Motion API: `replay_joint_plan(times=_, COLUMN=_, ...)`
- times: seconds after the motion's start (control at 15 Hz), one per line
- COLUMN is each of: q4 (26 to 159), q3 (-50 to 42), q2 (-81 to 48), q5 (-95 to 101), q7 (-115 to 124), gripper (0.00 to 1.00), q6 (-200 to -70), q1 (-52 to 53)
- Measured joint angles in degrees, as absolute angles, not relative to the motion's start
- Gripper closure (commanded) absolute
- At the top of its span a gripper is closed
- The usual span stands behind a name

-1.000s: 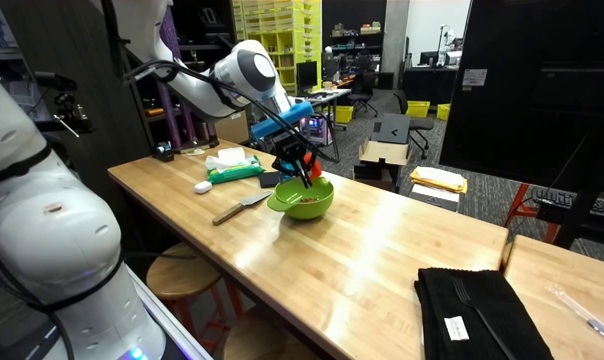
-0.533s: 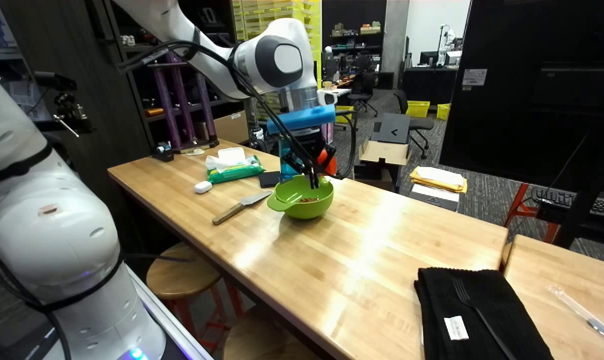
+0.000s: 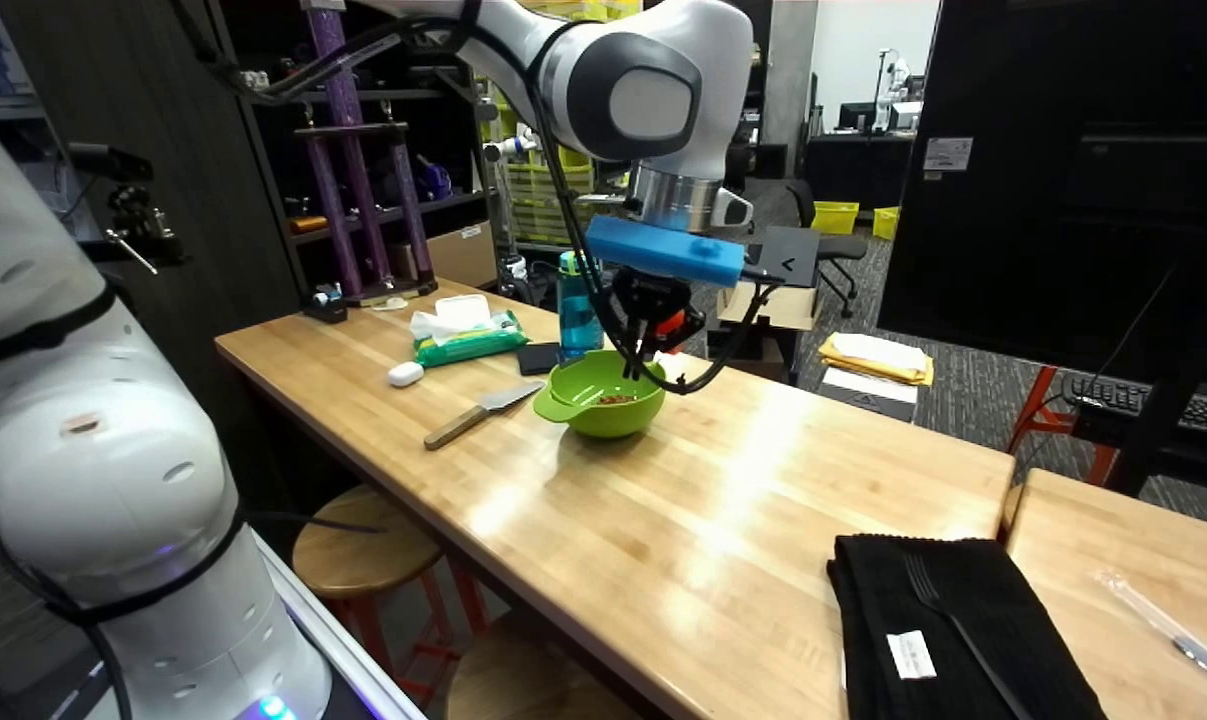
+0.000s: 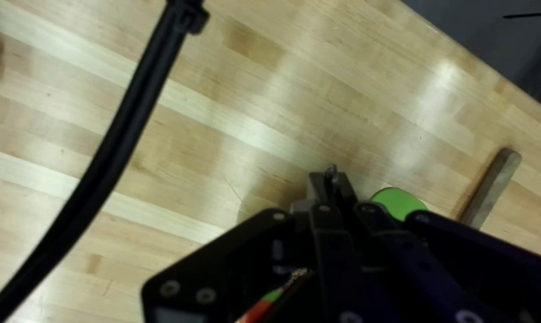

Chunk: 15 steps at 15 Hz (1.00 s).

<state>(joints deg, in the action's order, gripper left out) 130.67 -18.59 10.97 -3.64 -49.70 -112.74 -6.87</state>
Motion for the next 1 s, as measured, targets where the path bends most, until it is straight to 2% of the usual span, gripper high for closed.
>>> replay_joint_plan(times=0.4, q4=124.9, q3=-21.3, q2=4.7, q5=-11.0, q7=-58.9, gripper=0.99, q6=-103.5, q1=-11.3)
replay_joint_plan(times=1.0, q4=119.4, q3=-19.4, q2=-7.2, q5=-14.4, q7=-64.6, gripper=0.99, q6=-101.8, q1=-14.7)
